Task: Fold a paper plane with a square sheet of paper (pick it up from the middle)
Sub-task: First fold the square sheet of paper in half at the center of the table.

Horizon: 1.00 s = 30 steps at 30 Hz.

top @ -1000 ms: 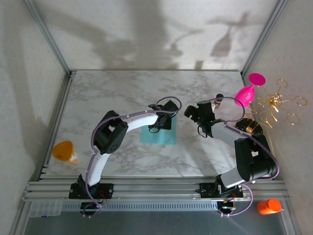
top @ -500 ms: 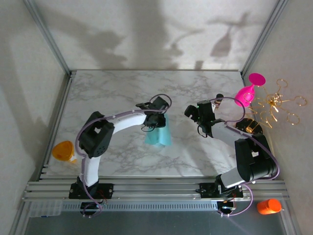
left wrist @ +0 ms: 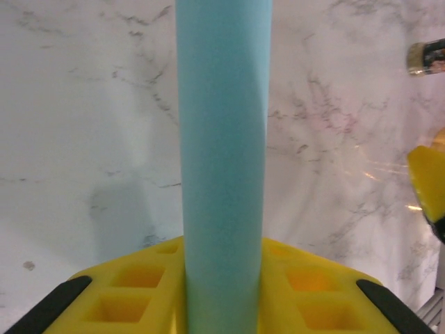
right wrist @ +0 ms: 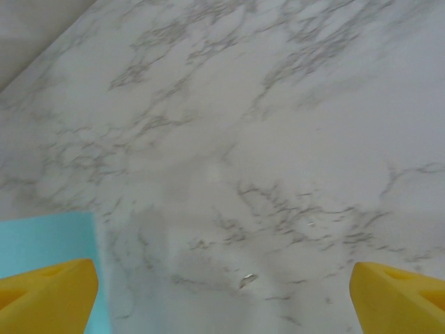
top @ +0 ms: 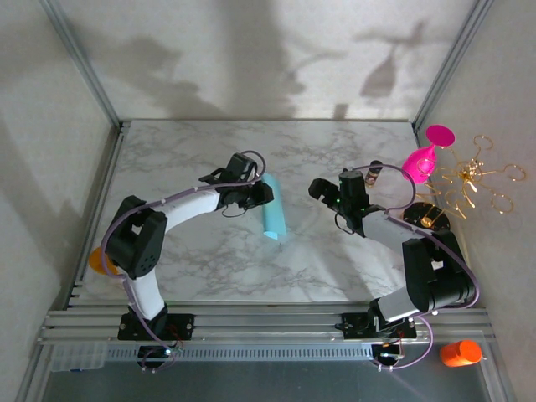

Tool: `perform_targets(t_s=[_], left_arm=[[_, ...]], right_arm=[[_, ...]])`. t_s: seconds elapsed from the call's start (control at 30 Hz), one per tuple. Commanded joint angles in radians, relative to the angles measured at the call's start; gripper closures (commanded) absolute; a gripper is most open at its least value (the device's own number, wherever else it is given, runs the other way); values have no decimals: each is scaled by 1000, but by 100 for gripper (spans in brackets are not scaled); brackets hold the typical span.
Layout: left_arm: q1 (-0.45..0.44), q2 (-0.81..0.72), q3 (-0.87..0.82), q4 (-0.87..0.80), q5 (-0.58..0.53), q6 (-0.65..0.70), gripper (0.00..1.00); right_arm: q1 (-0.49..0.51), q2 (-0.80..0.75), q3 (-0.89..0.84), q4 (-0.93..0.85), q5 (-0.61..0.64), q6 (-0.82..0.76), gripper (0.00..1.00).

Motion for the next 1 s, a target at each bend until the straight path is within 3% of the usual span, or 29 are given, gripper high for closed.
perform_targets(t_s=[0.0, 0.3, 0.43, 0.7, 0.97], left_arm=[[15, 34, -16, 5, -4, 47, 73], [49, 79, -58, -6, -57, 127, 75], [52, 91, -60, -8, -80, 133, 76], [54, 114, -67, -13, -89, 154, 78], [56, 134, -58, -31, -82, 196, 79]], right_arm=[[-4, 16, -21, 83, -145, -33, 8], [55, 97, 10, 123, -337, -69, 18], [109, 156, 63, 90, -340, -72, 30], [196, 315, 208, -3, -359, -86, 74], [243, 427, 327, -90, -326, -94, 84]])
